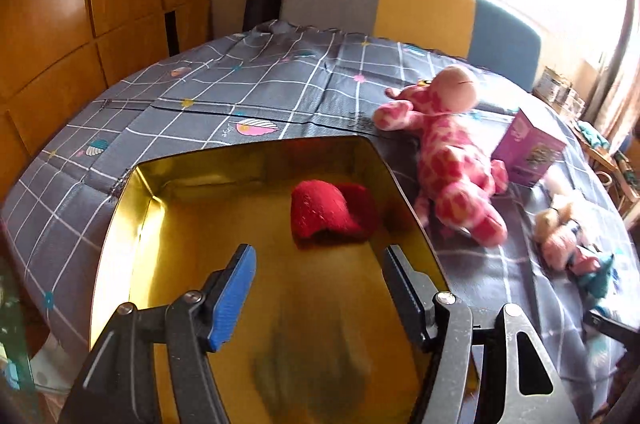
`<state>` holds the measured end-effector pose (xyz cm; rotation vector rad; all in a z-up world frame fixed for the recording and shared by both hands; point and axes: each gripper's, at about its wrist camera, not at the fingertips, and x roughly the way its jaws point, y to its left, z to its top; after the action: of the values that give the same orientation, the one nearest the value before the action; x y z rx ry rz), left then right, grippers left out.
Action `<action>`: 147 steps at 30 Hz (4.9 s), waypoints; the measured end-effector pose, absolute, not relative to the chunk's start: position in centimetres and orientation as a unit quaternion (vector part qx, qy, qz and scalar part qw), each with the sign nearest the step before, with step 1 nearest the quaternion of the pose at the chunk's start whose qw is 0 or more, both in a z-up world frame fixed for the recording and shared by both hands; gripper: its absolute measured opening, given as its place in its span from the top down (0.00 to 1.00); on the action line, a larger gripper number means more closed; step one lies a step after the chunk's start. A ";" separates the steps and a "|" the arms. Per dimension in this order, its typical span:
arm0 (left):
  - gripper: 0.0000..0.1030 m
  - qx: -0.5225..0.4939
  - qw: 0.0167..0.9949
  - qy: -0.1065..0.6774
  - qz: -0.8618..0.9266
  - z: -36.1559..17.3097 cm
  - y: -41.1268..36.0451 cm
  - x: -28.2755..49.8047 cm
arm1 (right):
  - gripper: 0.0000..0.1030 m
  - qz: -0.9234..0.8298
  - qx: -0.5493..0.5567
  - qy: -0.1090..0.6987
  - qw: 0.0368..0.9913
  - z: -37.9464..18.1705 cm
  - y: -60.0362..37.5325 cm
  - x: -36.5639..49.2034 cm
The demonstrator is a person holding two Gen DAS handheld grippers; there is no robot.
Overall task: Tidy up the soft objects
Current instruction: 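Carry the red sock into the gold box and open the left tool, then carry the white knit glove into the gold box and open the right tool, then grasp the beige mesh sponge with the left tool while the right tool approaches the wrapped item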
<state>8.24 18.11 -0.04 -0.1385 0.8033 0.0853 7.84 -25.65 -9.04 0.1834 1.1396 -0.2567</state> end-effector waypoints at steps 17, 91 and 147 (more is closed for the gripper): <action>0.33 -0.082 0.919 0.383 0.039 0.9 17.4 2.8 | 0.53 -0.113 0.072 0.525 0.840 -8.3 -24.5 6.6; 0.28 -0.124 0.911 0.382 0.093 0.3 23.1 -0.6 | 0.47 0.260 -0.130 0.418 0.861 -2.3 9.1 13.6; 0.54 0.060 0.871 0.442 -0.206 -0.6 -6.1 17.4 | 0.47 -0.073 0.136 0.376 0.914 0.1 -31.1 11.1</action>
<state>17.44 -6.08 -0.63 0.1251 0.9230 -0.4307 11.06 -31.15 0.09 0.2808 0.7744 -0.1504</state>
